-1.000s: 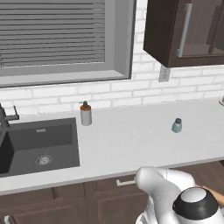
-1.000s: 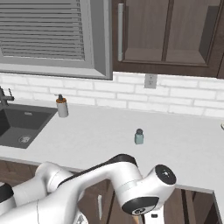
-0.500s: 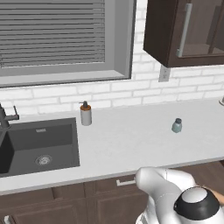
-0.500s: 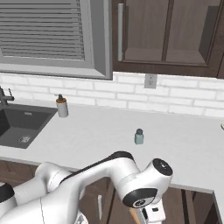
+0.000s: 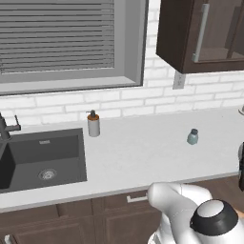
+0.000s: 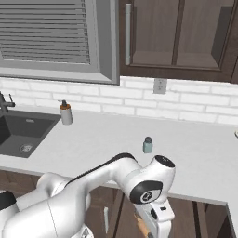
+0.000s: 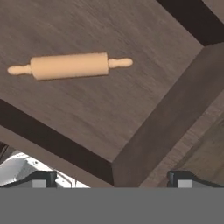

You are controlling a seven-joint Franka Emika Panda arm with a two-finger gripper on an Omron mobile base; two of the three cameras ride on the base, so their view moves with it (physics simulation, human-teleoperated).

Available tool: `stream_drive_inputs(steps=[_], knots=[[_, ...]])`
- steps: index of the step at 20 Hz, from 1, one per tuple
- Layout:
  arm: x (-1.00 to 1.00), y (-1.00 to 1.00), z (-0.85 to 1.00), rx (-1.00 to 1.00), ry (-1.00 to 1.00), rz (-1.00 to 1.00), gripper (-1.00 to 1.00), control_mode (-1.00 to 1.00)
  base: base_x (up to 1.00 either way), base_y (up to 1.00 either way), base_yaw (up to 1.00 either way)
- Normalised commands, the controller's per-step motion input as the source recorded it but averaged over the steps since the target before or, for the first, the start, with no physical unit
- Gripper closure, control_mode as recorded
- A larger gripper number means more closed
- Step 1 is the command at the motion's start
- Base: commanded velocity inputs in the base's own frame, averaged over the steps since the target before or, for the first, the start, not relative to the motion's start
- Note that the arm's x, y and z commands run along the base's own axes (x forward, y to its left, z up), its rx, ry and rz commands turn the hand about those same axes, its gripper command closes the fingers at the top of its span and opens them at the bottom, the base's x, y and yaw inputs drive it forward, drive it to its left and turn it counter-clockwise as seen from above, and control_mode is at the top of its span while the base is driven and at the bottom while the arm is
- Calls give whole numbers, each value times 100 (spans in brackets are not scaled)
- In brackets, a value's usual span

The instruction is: Pick the rolling pin from the drawer and place it on the counter.

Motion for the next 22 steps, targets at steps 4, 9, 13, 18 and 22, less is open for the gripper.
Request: stream_drive_inputs(steps=[4, 9, 13, 18, 22], knots=[[5, 2, -2, -6, 8, 6, -100, -100, 0, 0, 0], [21, 9, -26, -1, -2, 14, -100, -100, 0, 0, 0], [43, 0, -17, 0, -5, 32, -100, -100, 0, 0, 0], [25, -15, -14, 0, 5, 40, -100, -100, 0, 0, 0], [-2, -18, -32, 0, 0, 46, -100, -100, 0, 0, 0]])
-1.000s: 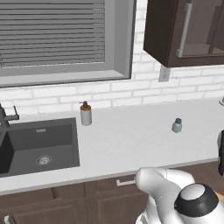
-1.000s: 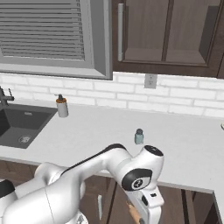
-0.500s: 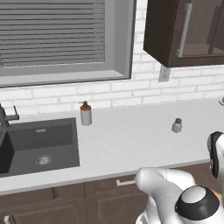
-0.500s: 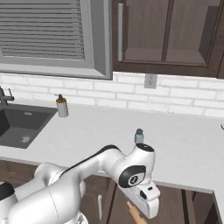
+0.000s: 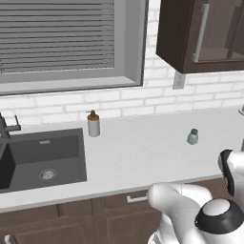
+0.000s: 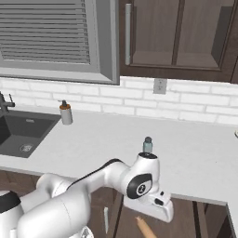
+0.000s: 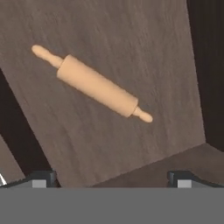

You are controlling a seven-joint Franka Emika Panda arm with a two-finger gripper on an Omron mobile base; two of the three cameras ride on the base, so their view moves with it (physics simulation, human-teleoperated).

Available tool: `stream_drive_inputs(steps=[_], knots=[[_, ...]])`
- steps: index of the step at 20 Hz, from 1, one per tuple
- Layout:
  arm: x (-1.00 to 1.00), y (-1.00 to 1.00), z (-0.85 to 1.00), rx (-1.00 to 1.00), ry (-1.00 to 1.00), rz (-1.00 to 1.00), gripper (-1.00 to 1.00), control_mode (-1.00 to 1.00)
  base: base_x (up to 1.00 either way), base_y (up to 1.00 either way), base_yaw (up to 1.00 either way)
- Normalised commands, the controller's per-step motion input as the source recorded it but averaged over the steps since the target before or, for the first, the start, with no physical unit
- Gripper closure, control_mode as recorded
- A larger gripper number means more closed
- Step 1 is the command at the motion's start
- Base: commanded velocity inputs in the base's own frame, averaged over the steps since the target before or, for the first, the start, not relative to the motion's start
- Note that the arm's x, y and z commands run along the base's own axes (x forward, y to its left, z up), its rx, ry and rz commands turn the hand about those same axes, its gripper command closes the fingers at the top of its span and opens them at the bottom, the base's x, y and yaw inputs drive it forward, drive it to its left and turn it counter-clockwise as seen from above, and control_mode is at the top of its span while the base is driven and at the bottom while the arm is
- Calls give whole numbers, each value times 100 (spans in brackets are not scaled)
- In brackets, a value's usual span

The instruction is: Pick the rolling pin from the drawer and place it on the counter.

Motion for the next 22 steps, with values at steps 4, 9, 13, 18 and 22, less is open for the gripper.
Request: stream_drive_inputs(steps=[4, 9, 13, 18, 22], knots=[[-8, -8, -36, 3, -13, 45, -100, -100, 0, 0, 0], [0, -4, -32, 6, -19, 34, -100, -100, 0, 0, 0], [0, 0, -28, 2, -6, 18, -100, -100, 0, 0, 0], [2, 0, -29, 0, 3, 14, -100, -100, 0, 0, 0], [19, 0, -25, 0, 6, 12, -100, -100, 0, 0, 0]])
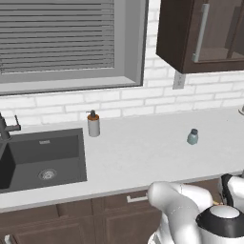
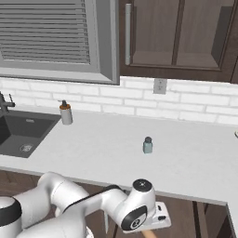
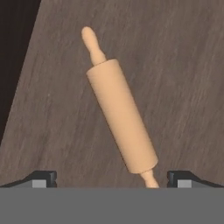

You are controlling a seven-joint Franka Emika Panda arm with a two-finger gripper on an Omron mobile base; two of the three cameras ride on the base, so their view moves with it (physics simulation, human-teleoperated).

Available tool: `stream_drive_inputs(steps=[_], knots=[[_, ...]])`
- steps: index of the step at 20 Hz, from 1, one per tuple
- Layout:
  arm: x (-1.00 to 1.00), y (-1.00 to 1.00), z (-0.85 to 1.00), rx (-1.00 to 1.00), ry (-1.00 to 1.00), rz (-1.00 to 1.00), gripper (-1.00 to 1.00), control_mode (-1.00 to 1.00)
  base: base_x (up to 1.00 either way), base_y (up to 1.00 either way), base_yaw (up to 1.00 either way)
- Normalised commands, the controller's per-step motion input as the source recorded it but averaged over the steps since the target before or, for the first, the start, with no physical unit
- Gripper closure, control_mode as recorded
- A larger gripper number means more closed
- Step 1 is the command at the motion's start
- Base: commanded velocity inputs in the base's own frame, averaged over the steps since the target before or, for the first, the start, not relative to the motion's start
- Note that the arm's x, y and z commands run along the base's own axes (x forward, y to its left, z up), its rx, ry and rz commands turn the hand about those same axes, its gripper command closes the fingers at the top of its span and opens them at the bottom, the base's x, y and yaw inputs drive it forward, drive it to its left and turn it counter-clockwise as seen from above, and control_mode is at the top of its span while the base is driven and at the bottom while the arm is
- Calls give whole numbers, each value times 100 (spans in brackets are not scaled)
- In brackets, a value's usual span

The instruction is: Pick the rolling pin from the drawer and place it on the counter.

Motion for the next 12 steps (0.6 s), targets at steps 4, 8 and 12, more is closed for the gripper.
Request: stream_drive_inputs(steps=[4, 8, 12], knots=[[7, -1, -13, 0, 3, 9, -100, -100, 0, 0, 0], [0, 0, -22, 0, 5, 4, -100, -100, 0, 0, 0], [1, -2, -26, 0, 7, 3, -100, -100, 0, 0, 0]])
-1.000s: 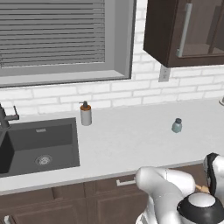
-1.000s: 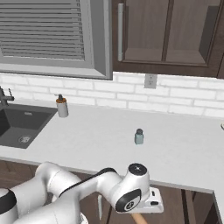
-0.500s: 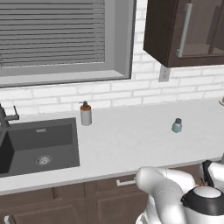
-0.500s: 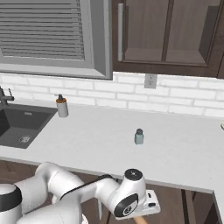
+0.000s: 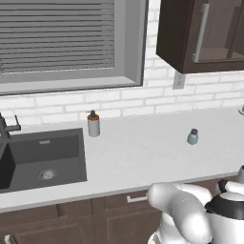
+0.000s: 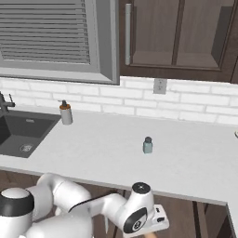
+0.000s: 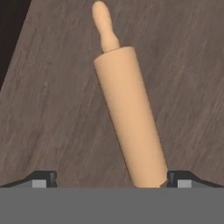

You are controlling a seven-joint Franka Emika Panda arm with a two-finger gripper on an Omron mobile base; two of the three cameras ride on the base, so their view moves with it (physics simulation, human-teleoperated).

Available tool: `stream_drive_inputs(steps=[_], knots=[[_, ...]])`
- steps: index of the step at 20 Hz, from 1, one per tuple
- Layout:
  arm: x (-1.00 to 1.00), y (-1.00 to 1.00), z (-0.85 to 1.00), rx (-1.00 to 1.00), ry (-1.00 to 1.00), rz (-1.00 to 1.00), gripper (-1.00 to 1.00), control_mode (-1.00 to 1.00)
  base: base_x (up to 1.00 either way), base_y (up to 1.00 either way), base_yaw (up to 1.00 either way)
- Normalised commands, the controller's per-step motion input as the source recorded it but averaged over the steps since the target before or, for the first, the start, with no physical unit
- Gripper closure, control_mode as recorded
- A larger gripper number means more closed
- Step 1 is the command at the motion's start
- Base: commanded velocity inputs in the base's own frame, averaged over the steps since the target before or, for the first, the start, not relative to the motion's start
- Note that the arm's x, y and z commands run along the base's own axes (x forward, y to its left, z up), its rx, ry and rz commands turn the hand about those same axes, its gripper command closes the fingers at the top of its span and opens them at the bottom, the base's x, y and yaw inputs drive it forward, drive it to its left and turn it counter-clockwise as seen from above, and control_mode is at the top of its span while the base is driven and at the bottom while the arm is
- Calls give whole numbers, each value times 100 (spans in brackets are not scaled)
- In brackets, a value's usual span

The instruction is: Pick the rolling pin from the drawer and place it on the counter.

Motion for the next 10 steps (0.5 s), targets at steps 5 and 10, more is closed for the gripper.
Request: stream_drive_inputs(steps=[5, 10], knots=[[0, -8, -20, 0, 5, 2, -100, -100, 0, 0, 0], [0, -18, -14, 0, 2, 1, -100, -100, 0, 0, 0]])
